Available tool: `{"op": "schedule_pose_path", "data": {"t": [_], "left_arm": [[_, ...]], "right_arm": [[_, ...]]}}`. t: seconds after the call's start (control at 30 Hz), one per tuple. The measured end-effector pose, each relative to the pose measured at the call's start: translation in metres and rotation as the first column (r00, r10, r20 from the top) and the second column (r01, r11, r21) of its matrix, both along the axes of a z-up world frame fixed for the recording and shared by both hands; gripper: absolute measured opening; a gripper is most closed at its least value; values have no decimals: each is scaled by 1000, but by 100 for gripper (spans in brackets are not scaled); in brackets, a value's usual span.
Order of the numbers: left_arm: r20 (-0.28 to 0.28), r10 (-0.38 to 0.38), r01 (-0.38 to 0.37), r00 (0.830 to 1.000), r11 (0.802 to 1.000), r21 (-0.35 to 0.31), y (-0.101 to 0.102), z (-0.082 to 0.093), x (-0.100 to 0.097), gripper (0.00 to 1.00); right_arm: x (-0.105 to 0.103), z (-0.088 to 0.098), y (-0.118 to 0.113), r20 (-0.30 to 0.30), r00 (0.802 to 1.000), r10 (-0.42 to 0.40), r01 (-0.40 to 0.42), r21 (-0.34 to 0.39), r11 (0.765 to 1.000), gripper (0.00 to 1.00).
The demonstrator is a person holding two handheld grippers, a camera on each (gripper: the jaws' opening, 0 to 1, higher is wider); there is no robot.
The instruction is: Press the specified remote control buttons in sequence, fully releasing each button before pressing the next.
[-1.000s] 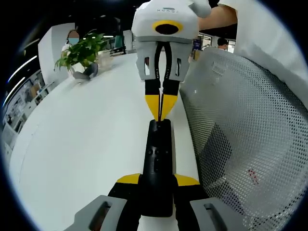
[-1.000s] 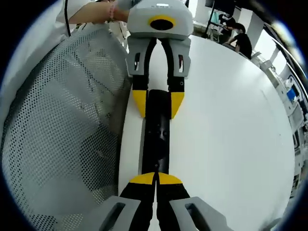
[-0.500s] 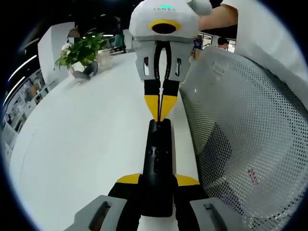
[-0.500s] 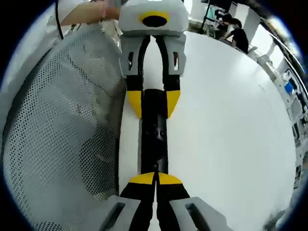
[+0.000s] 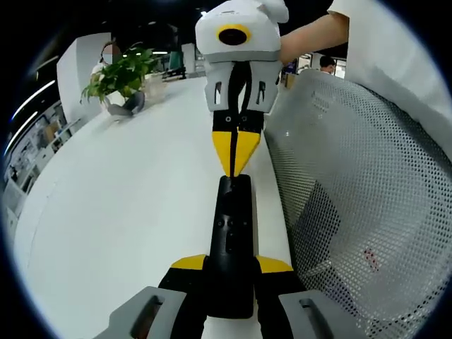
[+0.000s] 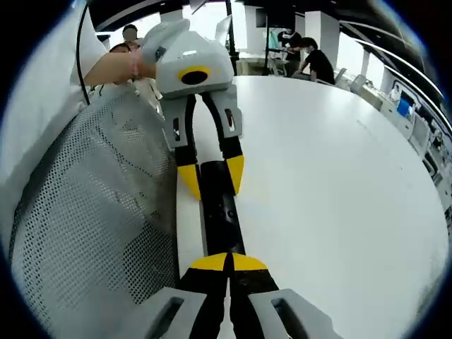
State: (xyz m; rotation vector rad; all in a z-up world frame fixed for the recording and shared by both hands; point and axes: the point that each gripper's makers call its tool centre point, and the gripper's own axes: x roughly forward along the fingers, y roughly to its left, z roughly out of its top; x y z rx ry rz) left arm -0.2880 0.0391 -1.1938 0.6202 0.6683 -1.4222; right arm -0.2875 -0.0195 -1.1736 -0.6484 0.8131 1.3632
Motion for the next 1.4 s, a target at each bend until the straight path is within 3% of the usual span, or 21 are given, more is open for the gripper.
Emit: {"op": "schedule_pose_path", "data": {"t": [0.07,0.2,0.53,0.8,1.0,1.17,1.27,1.4], "left_arm": [[-1,2,-2,1000,1000,-2,0,0,0,25],[-1,5,-5,1000,1000,-8,0,0,0,25],[-2,9,-9,1000,1000,-11,0,0,0,25],[0,5,-5,1000,1000,-7,0,0,1,25],[0,2,-2,1000,1000,-2,0,0,0,25],[-1,0,0,1000,1000,2,0,0,0,25],[-2,5,-5,1000,1000,-1,0,0,0,25],[-2,7,-7,1000,1000,-3,0,0,0,25]], "right_arm": [[0,-5,-2,17,999,40,-40,-44,998,0],[-4,-8,0,-2,998,62,-62,-47,997,0],[-4,-9,0,39,989,144,-136,-156,978,0],[-2,-11,-1,25,996,89,-83,-181,980,0],[-1,-10,-2,23,1000,14,-12,-105,994,0],[0,-8,-2,-23,999,-31,30,-38,999,0],[2,2,9,-60,992,-107,111,62,992,0],[2,-2,6,-2,998,-56,56,17,998,0]]}}
